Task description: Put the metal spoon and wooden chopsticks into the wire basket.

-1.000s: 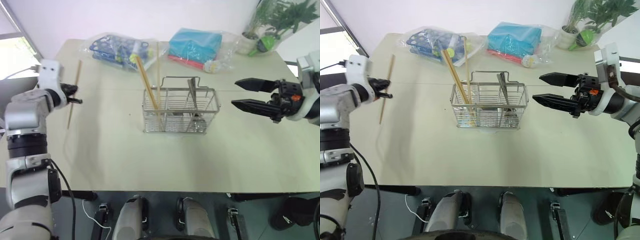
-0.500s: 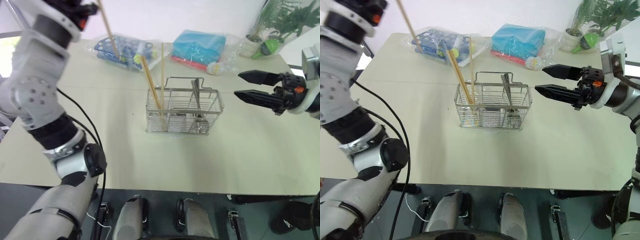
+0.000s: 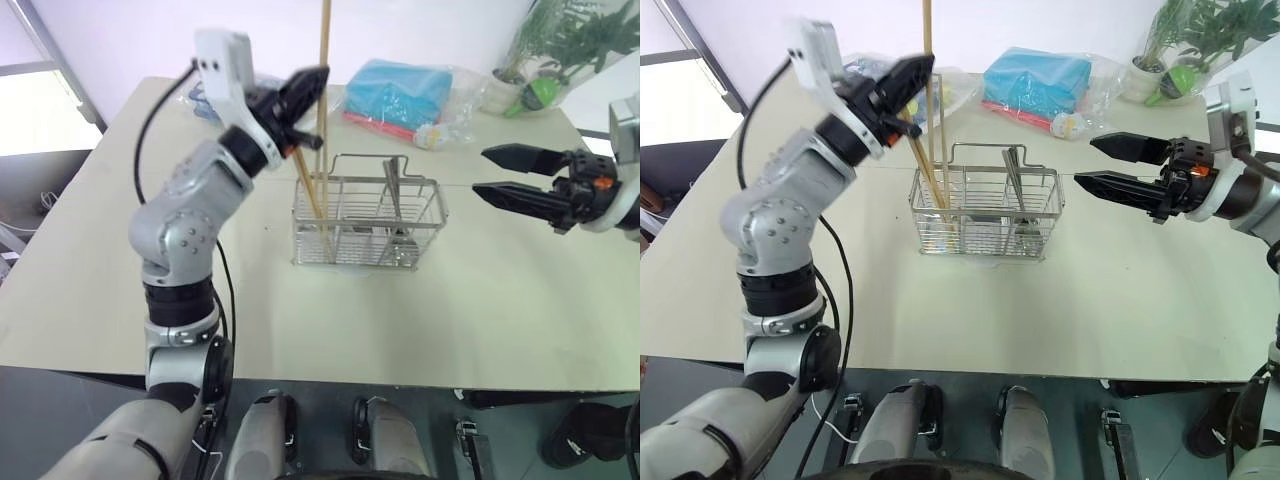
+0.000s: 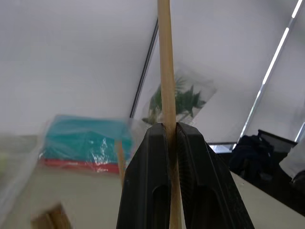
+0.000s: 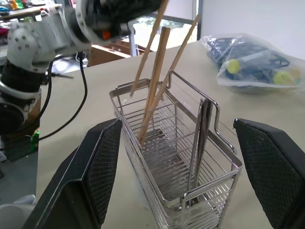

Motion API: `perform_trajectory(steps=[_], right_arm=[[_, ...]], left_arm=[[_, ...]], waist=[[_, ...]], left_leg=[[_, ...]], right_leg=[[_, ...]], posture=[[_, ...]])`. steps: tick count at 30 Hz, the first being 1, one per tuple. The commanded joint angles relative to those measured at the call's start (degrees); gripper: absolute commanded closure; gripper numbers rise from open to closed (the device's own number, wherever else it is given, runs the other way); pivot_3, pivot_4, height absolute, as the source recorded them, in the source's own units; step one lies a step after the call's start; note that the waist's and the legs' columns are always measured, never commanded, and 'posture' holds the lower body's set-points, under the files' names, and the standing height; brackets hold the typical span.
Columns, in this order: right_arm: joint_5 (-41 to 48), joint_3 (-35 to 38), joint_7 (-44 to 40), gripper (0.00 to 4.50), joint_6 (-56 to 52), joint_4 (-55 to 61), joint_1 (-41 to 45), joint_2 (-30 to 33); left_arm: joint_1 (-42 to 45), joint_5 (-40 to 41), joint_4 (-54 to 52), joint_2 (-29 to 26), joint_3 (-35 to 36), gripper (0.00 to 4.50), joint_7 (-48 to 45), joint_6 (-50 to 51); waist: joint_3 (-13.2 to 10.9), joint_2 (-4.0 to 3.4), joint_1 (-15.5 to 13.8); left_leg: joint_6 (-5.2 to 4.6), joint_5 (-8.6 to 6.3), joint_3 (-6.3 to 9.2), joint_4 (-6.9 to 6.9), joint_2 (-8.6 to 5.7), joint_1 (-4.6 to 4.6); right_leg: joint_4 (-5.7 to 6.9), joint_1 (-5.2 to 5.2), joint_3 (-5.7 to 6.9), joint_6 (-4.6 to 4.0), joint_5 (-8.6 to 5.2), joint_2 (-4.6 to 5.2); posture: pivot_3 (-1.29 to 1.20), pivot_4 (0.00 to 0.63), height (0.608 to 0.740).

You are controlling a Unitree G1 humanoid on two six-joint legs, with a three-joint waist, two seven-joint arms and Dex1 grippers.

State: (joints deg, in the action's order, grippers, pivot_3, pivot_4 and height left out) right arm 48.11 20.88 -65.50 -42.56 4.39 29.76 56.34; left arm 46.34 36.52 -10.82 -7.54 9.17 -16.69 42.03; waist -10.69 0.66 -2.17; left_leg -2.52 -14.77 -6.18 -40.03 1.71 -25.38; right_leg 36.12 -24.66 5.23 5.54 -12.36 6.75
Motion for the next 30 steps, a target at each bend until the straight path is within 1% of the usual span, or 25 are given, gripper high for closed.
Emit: perform_trajectory(steps=[1, 4, 6, 7, 9, 11, 15, 17, 20, 22, 24, 25, 27, 28, 30], right_arm=[[0.9, 2.2, 0.5, 0.66, 0.4, 1.6, 0.8, 0.8], [0.8, 2.1, 0.6, 0.66, 0.5, 1.4, 1.0, 0.8], [0.6, 1.8, 0.5, 0.66, 0.8, 1.0, 1.1, 0.8], [0.4, 1.7, 0.4, 0.66, 0.9, 0.8, 1.1, 0.7], [0.0, 1.3, 0.3, 0.66, 1.2, 0.3, 1.3, 0.7], [-0.7, 0.8, -0.1, 0.66, 2.0, -0.5, 1.3, 0.5], [-2.4, -0.2, -1.1, 0.66, 3.8, -2.9, 1.2, 0.1], [-2.8, -0.4, -1.5, 0.66, 4.2, -3.5, 1.3, 0.1], [-4.1, -1.4, -2.2, 0.66, 5.6, -5.1, 1.7, -0.1], [-5.1, -2.2, -3.1, 0.66, 6.7, -6.2, 2.1, 0.0], [-6.0, -2.7, -4.0, 0.66, 7.5, -7.4, 2.4, 0.2], [-6.8, -3.1, -4.8, 0.66, 8.4, -8.4, 2.5, 0.5], [-8.9, -4.2, -6.8, 0.66, 10.4, -10.8, 2.7, 1.6], [-10.0, -4.7, -7.8, 0.66, 11.5, -12.0, 2.8, 2.1], [-11.8, -5.5, -9.2, 0.66, 13.4, -13.8, 3.2, 2.8]], left_arm=[[-0.3, -0.8, -0.6, 0.5, -1.2, 2.92, -1.3, -3.9], [-1.0, -0.4, -1.1, 1.3, -1.3, 1.27, -0.9, -4.8], [-1.1, 0.4, -1.8, 1.7, -0.8, 0.26, -0.2, -4.7], [-1.1, 0.7, -2.1, 1.8, -0.5, 0.06, 0.1, -4.5], [-0.6, 1.3, -2.5, 1.5, 0.2, 0.06, 0.7, -3.8], [0.8, 3.4, -3.4, -0.8, 1.7, 0.06, 0.6, -1.7], [4.7, 7.3, -4.3, -9.5, 5.6, 0.06, -1.2, 2.6], [5.2, 8.3, -4.5, -11.8, 5.9, 0.06, -1.3, 3.8], [8.0, 11.5, -5.0, -19.4, 8.9, 0.06, -2.9, 8.0], [8.3, 13.2, -5.2, -27.2, 9.4, 0.06, -7.8, 11.1], [6.4, 13.4, -5.8, -34.8, 8.4, 0.06, -14.7, 12.1], [3.9, 12.8, -5.9, -40.5, 7.6, 0.06, -20.6, 12.3], [-3.5, 9.8, -5.0, -52.2, 6.9, 0.06, -34.2, 8.8], [-6.8, 8.6, -3.8, -56.6, 7.1, 0.06, -39.5, 7.2], [-10.5, 6.0, -1.0, -61.1, 7.4, 0.06, -44.8, 2.7]], waist=[[0.0, 0.0, 0.0], [0.0, 0.0, -0.1], [0.0, 0.0, 0.0], [0.0, 0.0, 0.0], [0.0, 0.0, 0.0], [0.0, 0.0, 0.0], [0.0, -0.01, 0.3], [0.0, -0.05, 0.2], [0.0, -0.03, 0.0], [0.0, -0.03, 0.2], [0.0, -0.05, 0.5], [0.0, -0.06, 0.7], [0.0, -0.13, 1.6], [-0.1, -0.16, 1.8], [-0.1, -0.23, 1.7]], left_leg=[[-0.01, -0.01, 0.0, 0.0, 0.0, 0.0], [-0.02, -0.02, 0.01, 0.0, 0.0, -0.01], [-0.04, -0.03, 0.02, 0.0, 0.0, -0.01], [-0.05, -0.03, 0.01, 0.0, 0.0, -0.01], [-0.05, -0.03, 0.03, 0.0, 0.0, -0.01], [-0.05, -0.03, 0.03, 0.0, 0.0, -0.01], [-0.05, -0.03, 0.03, 0.01, 0.02, -0.03], [-0.05, -0.03, 0.02, 0.03, 0.03, -0.02], [-0.03, -0.02, 0.03, 0.02, 0.01, -0.02], [-0.03, -0.02, 0.02, 0.01, 0.01, -0.03], [0.03, 0.01, 0.0, 0.03, 0.01, -0.03], [0.23, 0.11, -0.02, 0.06, 0.02, -0.03], [0.27, 0.13, -0.07, 0.14, 0.02, -0.02], [0.28, 0.13, -0.09, 0.17, 0.02, -0.02], [0.31, 0.13, -0.14, 0.23, 0.02, -0.04]], right_leg=[[0.0, 0.0, 0.0, 0.0, 0.0, 0.0], [-0.02, 0.0, 0.0, 0.0, 0.0, 0.01], [-0.03, 0.0, 0.0, 0.0, 0.0, 0.02], [-0.03, 0.0, 0.0, 0.0, 0.0, 0.02], [-0.02, 0.0, 0.0, -0.01, 0.0, 0.02], [-0.02, 0.0, 0.0, -0.01, 0.0, 0.02], [0.0, -0.05, 0.0, -0.01, 0.0, -0.02], [0.0, -0.05, 0.0, -0.01, -0.01, -0.03], [-0.01, -0.02, 0.01, 0.0, 0.0, -0.02], [-0.02, -0.03, 0.01, 0.0, -0.01, -0.02], [-0.02, -0.05, 0.01, 0.0, -0.01, -0.03], [-0.03, -0.07, 0.01, 0.01, -0.02, -0.04], [-0.04, -0.11, 0.0, 0.0, -0.02, -0.04], [-0.03, -0.14, 0.0, -0.02, -0.03, -0.04], [-0.03, -0.26, -0.01, -0.21, -0.14, -0.02]], posture=[[0.0, 0.15, 0.715], [0.0, 0.15, 0.715], [0.0, 0.15, 0.715], [0.0, 0.15, 0.715], [0.0, 0.15, 0.715], [0.0, 0.15, 0.715], [0.0, 0.15, 0.715], [0.0, 0.15, 0.715], [0.0, 0.15, 0.715], [0.0, 0.15, 0.715], [0.0, 0.15, 0.715], [0.0, 0.15, 0.715], [0.0, 0.15, 0.715], [0.0, 0.15, 0.715], [0.0, 0.15, 0.715]])
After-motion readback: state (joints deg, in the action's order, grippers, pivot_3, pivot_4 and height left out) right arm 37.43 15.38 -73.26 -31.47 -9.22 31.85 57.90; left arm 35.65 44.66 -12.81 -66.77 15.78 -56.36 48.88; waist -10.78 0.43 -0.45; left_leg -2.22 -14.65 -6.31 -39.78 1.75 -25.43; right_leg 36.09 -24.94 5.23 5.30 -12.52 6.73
